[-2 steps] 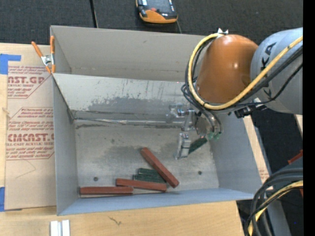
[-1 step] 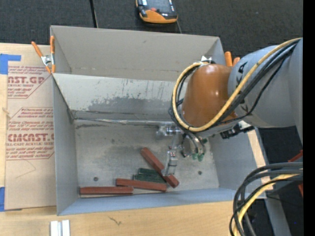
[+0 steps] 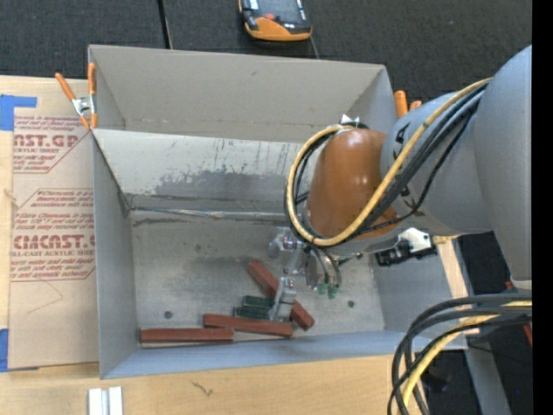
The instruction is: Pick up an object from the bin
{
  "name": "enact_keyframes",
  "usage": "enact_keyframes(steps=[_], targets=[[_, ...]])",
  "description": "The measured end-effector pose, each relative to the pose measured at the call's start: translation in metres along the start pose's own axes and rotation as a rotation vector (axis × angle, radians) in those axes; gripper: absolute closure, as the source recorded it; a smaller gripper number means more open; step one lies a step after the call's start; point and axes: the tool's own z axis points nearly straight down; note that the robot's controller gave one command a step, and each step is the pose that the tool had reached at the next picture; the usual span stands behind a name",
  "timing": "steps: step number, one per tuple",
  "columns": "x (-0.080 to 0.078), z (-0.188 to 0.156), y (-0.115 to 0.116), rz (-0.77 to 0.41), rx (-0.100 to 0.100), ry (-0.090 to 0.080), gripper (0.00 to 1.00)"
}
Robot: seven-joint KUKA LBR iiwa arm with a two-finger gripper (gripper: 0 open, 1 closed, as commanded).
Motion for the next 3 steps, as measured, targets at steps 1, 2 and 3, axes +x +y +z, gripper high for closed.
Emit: enact_keyframes(steps=[1, 2, 3], targets=[[0.017, 0.001, -0.014, -0.076, 0.0, -0.004, 0.0], [0.013, 0.045, -0.02, 0.29, -0.001, -0.003, 0.0], [0.019, 0.056, -0.01, 0.152, 0.0, -0.009, 1.0]])
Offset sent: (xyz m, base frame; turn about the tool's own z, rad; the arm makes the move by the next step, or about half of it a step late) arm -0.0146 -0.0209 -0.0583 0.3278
